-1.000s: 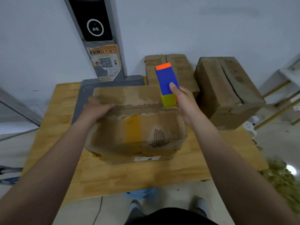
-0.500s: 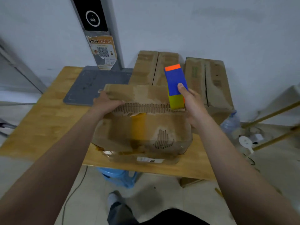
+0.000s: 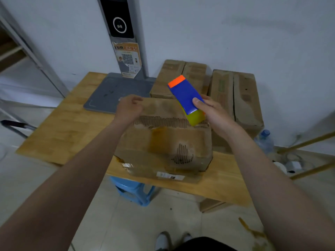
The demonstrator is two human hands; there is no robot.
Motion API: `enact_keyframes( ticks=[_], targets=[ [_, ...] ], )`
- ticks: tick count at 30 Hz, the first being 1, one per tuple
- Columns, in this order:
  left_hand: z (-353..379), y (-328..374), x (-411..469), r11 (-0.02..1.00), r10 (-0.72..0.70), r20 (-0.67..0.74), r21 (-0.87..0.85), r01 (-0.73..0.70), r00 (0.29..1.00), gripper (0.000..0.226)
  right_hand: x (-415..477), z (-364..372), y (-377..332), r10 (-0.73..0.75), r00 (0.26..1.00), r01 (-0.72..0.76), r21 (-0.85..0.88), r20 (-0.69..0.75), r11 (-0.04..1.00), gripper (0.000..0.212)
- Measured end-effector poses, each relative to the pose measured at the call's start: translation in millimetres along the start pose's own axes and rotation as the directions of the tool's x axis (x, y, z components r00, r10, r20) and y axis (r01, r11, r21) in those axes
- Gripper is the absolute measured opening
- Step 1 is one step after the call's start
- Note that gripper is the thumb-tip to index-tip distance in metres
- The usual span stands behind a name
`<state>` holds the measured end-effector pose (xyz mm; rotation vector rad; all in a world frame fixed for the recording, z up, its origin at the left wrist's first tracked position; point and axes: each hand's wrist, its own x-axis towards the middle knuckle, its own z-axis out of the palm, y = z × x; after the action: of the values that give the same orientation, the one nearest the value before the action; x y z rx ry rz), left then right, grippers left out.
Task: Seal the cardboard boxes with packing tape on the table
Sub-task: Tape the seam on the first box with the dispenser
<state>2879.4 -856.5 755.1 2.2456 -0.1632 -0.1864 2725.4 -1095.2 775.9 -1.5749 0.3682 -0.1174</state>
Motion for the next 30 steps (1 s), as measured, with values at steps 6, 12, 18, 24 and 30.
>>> enact_keyframes(
  ticks=[6, 12, 18, 24, 30],
  targets=[
    [-24.6, 56.8, -19.9, 0.811, -0.081, 0.425, -0.497, 0.308, 0.901, 0.023, -15.9, 17.2, -47.2, 0.057, 0.968, -0.081, 0.089, 0.246, 0.993, 0.045],
    [-39.5, 85.7, -22.0, 0.807, 0.015, 0.617, -0.473, 0.355, 0.787, 0.033, -14.0, 9.9, -62.6, 0.03, 0.959, -0.137, 0.369, 0.283, 0.919, 0.044],
    [-42.9, 86.6, -26.2, 0.704, 0.003, 0.616, -0.561, 0.436, 0.788, 0.027, -15.9, 6.3, -56.2, 0.002, 0.957, -0.136, 0.442, 0.29, 0.887, 0.037],
    [-42.3, 88.2, -31.7, 0.644, 0.011, 0.651, -0.585, 0.492, 0.759, 0.027, -20.3, 4.9, -58.0, -0.023, 0.956, -0.121, 0.467, 0.293, 0.876, 0.047],
    [-39.8, 86.2, -43.0, 0.544, 0.077, 0.688, -0.635, 0.548, 0.721, 0.026, -23.9, 7.2, -60.2, -0.023, 0.962, -0.118, 0.488, 0.274, 0.865, 0.044]
  ],
)
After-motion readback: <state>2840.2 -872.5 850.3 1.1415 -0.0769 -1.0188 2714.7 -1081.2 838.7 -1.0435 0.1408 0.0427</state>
